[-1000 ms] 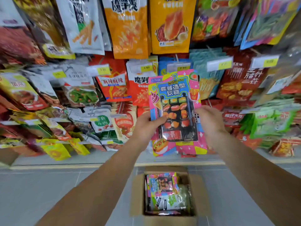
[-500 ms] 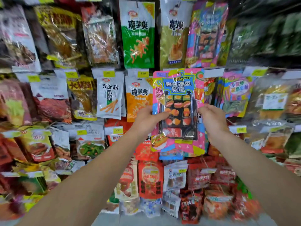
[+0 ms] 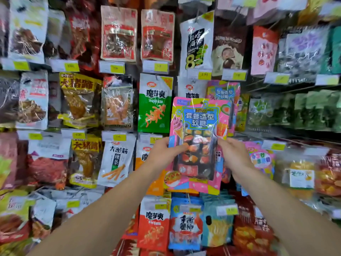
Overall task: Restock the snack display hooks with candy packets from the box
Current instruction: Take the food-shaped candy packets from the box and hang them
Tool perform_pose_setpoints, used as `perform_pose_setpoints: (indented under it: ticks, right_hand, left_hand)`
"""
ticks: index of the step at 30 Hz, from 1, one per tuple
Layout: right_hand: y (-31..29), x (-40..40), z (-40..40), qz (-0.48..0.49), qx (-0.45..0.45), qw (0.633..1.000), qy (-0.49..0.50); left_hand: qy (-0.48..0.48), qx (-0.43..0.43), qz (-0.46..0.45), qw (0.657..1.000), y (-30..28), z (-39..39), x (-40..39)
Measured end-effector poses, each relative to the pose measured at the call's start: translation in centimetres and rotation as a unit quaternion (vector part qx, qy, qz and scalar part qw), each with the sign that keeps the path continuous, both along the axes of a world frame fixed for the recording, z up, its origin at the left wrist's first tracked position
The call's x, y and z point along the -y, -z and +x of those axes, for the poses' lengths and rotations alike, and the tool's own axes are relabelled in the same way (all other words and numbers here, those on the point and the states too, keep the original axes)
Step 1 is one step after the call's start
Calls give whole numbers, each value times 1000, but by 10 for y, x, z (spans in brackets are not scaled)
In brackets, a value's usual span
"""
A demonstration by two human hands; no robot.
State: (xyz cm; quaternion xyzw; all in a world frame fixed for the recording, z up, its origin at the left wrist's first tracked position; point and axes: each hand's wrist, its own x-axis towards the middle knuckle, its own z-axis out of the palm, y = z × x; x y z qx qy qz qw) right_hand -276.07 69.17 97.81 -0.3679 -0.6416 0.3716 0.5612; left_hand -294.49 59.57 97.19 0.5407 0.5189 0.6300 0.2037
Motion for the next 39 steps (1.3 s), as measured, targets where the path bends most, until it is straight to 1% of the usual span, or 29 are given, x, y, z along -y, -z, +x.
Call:
perform_pose_setpoints:
  ticks: [4,7,11,13,16,18,21,25,27,29,31,33,36,39]
  right_hand:
    - [-23,-20,3,29,12,999,-30]
    - [-39,-43,9,51,30,998,-34]
    - [-73,-75,22,101,62,993,13]
    - [-98,-96,34,148,79,985,45]
    - [-128,-122,47,193,118,971,80]
    - [-144,-143,57,251,152,950,105]
    - [-167,-176,69,341,213,903,153]
    - [-197,-207,75,408,272,860,144]
    - [-205,-216,73,426,313,838,135]
    - [-210,-224,67,431,339,827,127]
    - [-212,-231,63,432,337,827,125]
    - [-213,-235,61,457,299,827,134]
    - [-218,-237,62,468,232,845,117]
    - [-224,-238,63,457,211,857,112]
  left_hand:
    - [-30,46,42,998,-22,5,-28]
    - [-44,44,61,996,-41,10,-50]
    - [-62,14,81,995,-59,23,-87]
    - [-61,11,81,995,-71,38,-110]
    - [-64,8,89,994,-82,51,-136]
    - [-81,-6,94,992,-86,57,-153]
    - [-96,-25,98,990,-88,60,-170]
    - [-124,-33,87,988,-92,62,-182]
    - [-144,-45,81,985,-94,65,-187]
    - [-138,-32,78,987,-98,72,-189]
    - [-155,-47,69,984,-101,76,-195]
    - [-163,-49,62,983,-106,79,-201]
    - [-159,-46,90,982,-114,87,-209]
    - [-169,-52,85,981,-119,90,-221]
